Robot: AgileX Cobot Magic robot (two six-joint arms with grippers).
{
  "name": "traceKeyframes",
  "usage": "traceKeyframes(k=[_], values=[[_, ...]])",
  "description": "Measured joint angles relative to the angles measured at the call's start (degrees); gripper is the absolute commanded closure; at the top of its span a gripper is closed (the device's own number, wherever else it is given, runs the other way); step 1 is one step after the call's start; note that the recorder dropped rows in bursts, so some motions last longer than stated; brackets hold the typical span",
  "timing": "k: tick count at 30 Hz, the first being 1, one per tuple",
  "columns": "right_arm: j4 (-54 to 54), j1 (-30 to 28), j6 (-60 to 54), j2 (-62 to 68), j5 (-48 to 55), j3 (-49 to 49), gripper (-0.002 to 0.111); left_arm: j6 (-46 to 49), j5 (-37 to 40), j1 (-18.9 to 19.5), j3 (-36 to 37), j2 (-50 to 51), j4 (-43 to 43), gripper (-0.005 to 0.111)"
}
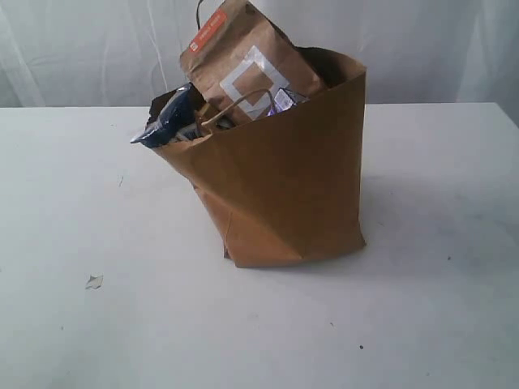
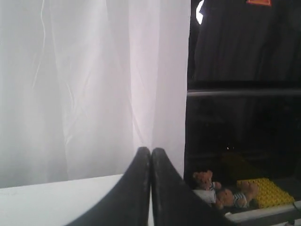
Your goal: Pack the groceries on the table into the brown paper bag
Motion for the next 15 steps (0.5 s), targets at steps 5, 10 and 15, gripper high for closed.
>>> traceKeyframes(k=[5,10,15], values=[[0.0,0.49,-4.93,-10.83,6.54,0.24,0.108,0.0,0.0,0.0,0.0,0.0,0.0,0.107],[-0.03,0.56,-5.86,-18.52,16.47,0.45,0.108,0.0,0.0,0.0,0.0,0.0,0.0,0.107],[0.97,0.56,-7.62,-21.92,17.98,0.59,0.108,0.0,0.0,0.0,0.0,0.0,0.0,0.107]])
